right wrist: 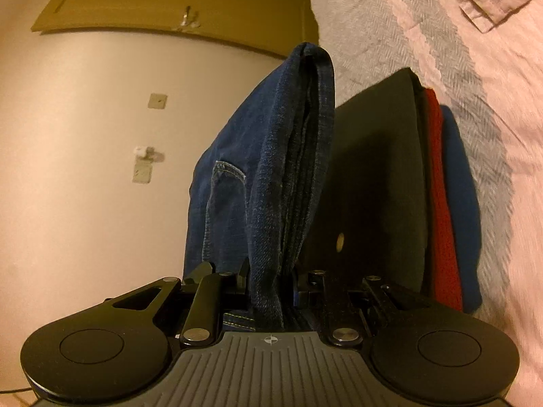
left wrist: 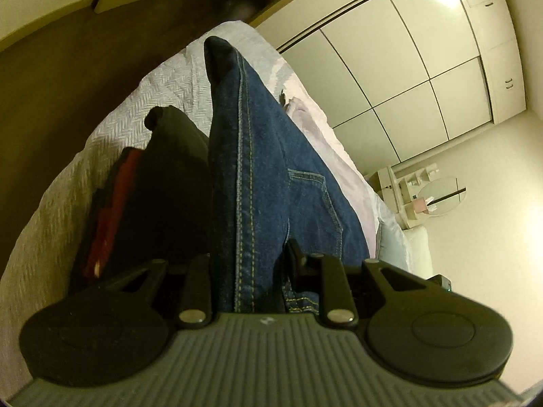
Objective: Fold clothes
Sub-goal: 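Lift the folded jeans with both grippers and carry them to the clothes stack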
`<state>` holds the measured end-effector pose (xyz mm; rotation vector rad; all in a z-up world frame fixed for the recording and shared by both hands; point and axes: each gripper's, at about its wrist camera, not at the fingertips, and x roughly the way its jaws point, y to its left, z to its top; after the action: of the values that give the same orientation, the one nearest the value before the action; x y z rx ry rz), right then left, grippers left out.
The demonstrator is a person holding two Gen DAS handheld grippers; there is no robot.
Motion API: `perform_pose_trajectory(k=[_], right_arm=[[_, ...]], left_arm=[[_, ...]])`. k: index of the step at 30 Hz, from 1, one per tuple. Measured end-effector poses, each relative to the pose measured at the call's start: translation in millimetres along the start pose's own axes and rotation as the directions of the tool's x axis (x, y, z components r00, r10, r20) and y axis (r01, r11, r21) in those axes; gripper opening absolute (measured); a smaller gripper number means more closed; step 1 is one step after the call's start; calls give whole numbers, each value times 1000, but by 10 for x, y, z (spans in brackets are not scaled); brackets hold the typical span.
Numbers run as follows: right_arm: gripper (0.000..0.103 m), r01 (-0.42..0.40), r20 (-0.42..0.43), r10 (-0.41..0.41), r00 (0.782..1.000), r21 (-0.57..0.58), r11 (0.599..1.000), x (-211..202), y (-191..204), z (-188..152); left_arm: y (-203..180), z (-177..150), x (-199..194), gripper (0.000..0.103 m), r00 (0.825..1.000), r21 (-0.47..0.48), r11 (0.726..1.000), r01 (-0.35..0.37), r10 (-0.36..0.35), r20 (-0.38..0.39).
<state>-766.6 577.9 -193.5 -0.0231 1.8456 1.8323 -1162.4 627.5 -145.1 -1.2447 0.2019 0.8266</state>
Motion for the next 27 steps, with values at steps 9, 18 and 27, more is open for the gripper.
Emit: perform_pose_trajectory(k=[9,18,27], right_arm=[[19,85,-13,-85,996,42,996,203,-106,342],[28,222,8,-223,975,51,974,464,-399,443],[40,486,213,-440,872,-282,827,223,223,117]], left_arm=[[423,176,388,21,998,-61,998,28,-32,-60],[732,182,785,28,991,-39,997,-60,54,-124],[128,-55,68,23,945,147,936,-321,306,114]])
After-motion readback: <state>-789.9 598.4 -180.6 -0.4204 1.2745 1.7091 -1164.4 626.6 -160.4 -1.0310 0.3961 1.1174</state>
